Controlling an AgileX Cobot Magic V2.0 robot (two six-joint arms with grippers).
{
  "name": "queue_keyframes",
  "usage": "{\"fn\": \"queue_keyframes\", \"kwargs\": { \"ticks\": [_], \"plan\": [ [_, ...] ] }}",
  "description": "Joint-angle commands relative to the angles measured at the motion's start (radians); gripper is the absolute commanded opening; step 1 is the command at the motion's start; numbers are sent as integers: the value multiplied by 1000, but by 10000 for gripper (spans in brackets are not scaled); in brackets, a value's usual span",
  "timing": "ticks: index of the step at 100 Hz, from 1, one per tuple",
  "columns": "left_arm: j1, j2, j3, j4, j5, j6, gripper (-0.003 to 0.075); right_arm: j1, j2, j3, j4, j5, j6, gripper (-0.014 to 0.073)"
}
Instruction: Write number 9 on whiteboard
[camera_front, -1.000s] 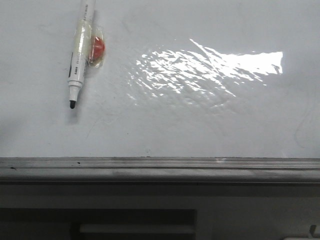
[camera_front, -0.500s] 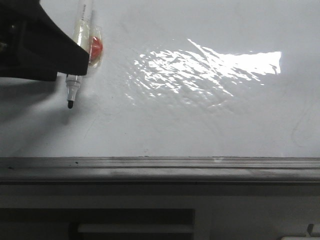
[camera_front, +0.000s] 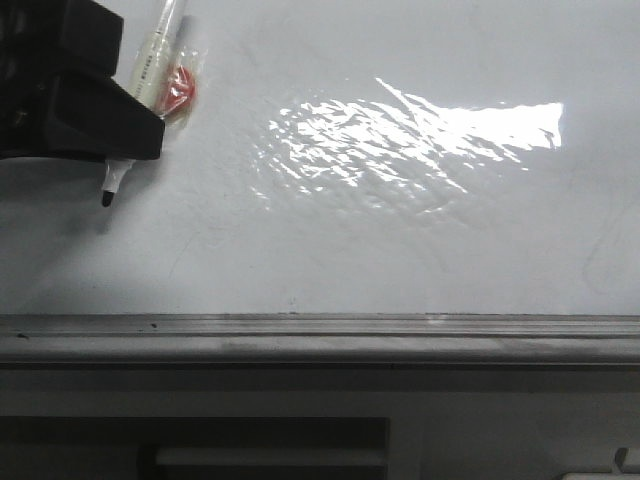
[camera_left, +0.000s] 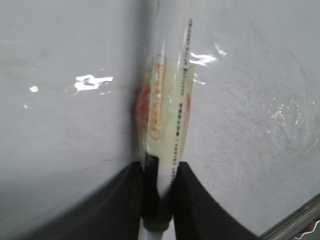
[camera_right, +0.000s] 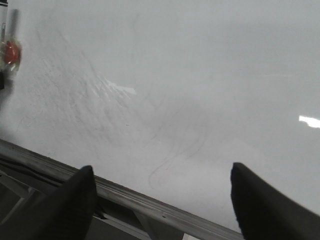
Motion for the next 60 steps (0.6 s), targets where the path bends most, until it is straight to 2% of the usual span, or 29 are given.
{"fn": "queue_keyframes", "kwargs": {
  "ticks": [1, 10, 21, 42, 47, 60],
  "plan": [
    [-7, -12, -35, -8, 14, 0, -20, 23, 15, -39, 11, -63, -13, 491],
    [-7, -28, -35, 2, 146, 24, -20, 69, 15, -39, 13, -41, -31, 491],
    [-15, -56, -35, -2, 301, 188, -20, 140, 15, -39, 59, 16, -136, 491],
    [-56, -114, -35, -90, 468, 652, -20, 277, 21, -39, 299, 47, -526, 491],
    [-56, -114, -35, -119, 494, 712, -20, 305, 37, -39, 351, 40, -622, 491],
    [-56, -114, -35, -181, 537, 831, -20, 360, 124, -39, 456, 25, -749, 492]
  ]
}}
